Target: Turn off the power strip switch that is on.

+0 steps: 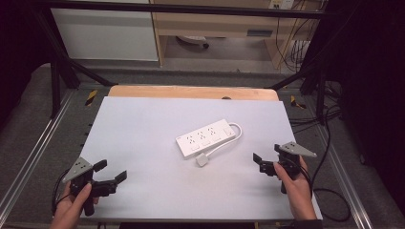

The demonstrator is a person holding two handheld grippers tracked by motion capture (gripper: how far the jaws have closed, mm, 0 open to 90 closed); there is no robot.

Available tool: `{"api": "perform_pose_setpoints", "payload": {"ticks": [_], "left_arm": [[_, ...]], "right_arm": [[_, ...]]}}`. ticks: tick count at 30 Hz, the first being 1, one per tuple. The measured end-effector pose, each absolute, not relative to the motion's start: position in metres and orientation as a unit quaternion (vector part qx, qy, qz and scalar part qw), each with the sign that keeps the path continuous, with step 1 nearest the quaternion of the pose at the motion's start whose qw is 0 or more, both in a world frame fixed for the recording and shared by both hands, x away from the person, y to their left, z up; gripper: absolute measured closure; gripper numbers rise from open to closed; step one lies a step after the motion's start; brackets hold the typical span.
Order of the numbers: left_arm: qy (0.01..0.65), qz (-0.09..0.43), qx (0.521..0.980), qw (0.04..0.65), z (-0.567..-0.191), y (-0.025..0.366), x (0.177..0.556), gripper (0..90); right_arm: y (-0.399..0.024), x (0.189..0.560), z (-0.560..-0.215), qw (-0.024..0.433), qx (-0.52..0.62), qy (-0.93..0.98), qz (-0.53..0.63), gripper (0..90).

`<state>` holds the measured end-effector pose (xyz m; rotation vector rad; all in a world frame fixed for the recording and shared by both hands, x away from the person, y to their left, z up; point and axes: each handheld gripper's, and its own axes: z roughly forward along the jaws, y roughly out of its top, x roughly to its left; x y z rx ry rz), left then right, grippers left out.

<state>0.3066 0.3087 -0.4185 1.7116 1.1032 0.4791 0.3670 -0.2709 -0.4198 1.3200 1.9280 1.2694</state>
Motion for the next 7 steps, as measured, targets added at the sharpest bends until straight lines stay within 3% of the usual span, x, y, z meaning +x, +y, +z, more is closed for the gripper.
{"api": "perform_pose_setpoints", "payload": {"ticks": [7], "left_arm": [[0.456, 0.199, 0.71, 0.498, -0.419, 0.307, 0.307, 5.8]], "right_arm": [[-0.257, 0.374, -0.442, 0.218, 0.489, 0.731, 0.423, 4.3]]}}
